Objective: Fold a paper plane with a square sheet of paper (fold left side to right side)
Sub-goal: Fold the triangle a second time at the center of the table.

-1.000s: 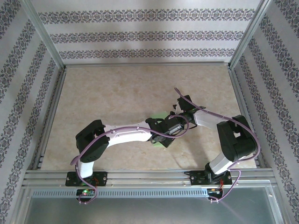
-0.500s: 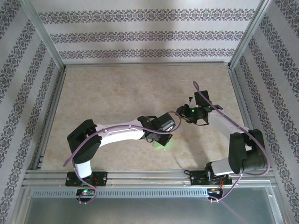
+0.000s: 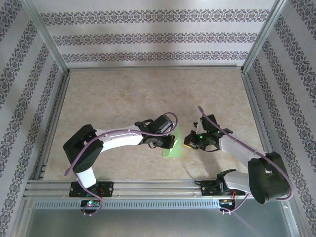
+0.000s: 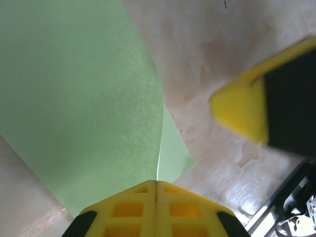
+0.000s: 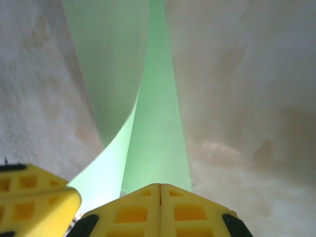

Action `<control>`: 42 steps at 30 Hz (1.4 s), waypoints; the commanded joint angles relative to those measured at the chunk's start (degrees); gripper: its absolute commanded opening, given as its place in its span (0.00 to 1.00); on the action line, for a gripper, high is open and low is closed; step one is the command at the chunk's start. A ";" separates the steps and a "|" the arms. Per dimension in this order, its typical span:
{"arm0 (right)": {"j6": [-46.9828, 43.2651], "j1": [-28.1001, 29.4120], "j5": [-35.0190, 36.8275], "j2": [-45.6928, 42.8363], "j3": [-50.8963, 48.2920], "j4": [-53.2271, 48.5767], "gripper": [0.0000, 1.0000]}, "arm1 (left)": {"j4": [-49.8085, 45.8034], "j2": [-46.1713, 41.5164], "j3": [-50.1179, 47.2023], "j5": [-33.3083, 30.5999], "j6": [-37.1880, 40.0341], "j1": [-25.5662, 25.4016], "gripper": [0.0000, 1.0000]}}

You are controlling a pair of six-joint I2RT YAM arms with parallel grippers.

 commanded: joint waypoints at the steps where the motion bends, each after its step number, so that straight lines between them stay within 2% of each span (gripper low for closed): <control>1: 4.40 4.09 -0.04 -0.70 -1.63 5.05 0.00 | 2.83 -1.17 -0.50 1.87 -2.24 0.86 0.00; 5: 5.45 7.10 2.04 1.43 -2.67 6.26 0.00 | 2.94 -0.74 -0.60 2.04 -2.64 1.04 0.00; 13: 5.26 8.90 3.61 5.53 -3.05 5.29 0.00 | 2.42 -0.25 -0.65 2.04 -3.08 1.40 0.00; 30: 2.56 9.27 6.74 9.86 -3.43 1.98 0.00 | 2.41 1.22 -2.63 6.95 -2.96 4.90 0.00; 42: 1.93 9.63 7.42 10.91 -2.69 0.78 0.00 | 1.44 3.70 -1.89 6.75 -0.77 7.33 0.00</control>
